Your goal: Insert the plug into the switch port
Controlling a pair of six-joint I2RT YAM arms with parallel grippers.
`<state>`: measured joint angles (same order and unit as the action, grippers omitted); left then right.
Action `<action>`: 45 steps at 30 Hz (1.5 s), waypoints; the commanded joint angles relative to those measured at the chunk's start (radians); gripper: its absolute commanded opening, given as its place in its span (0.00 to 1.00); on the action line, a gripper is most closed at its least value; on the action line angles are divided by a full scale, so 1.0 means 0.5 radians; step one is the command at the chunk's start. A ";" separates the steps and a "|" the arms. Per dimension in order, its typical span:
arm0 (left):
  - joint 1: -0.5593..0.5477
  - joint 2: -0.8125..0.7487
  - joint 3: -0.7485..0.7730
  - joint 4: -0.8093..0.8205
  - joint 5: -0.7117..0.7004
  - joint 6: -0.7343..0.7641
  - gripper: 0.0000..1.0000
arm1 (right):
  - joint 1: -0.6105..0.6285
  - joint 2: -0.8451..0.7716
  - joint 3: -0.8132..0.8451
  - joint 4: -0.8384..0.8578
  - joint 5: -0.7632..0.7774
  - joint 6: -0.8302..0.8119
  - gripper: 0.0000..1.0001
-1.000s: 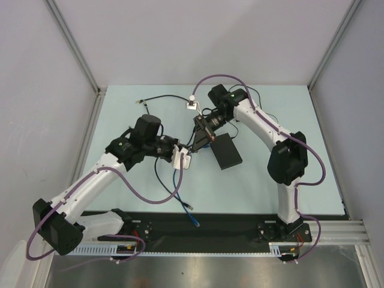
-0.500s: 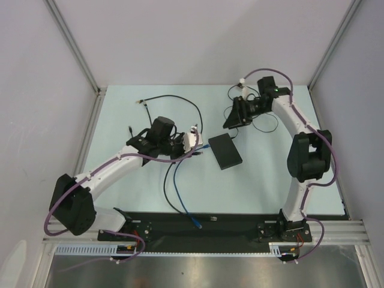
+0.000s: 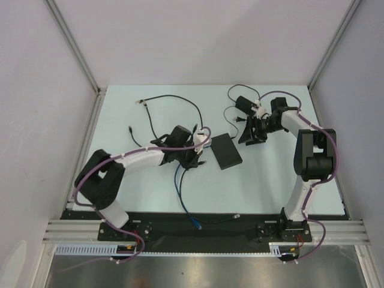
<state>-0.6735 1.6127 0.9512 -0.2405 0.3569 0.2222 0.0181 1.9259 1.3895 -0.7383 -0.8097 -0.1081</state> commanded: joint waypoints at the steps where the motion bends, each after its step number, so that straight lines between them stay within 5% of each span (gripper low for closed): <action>1: -0.030 0.137 0.147 0.140 -0.051 -0.165 0.00 | -0.021 0.014 -0.052 0.194 0.055 -0.087 0.61; 16: -0.052 0.471 0.316 0.407 -0.109 -0.490 0.00 | 0.016 0.314 0.135 0.345 0.141 -0.094 0.64; 32: -0.052 0.557 0.386 0.380 -0.217 -0.530 0.00 | 0.050 0.373 0.203 0.277 0.024 -0.081 0.63; 38: -0.052 0.512 0.340 0.472 -0.107 -0.539 0.00 | 0.059 0.394 0.227 0.253 0.021 -0.078 0.70; 45: -0.052 0.444 0.273 0.653 -0.033 -0.527 0.00 | 0.065 0.437 0.267 0.194 -0.068 -0.094 0.64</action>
<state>-0.6922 1.8893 1.1000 -0.0170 0.2977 -0.0273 0.0441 2.1277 1.4853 -0.6178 -0.8112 -0.1432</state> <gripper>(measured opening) 0.028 0.650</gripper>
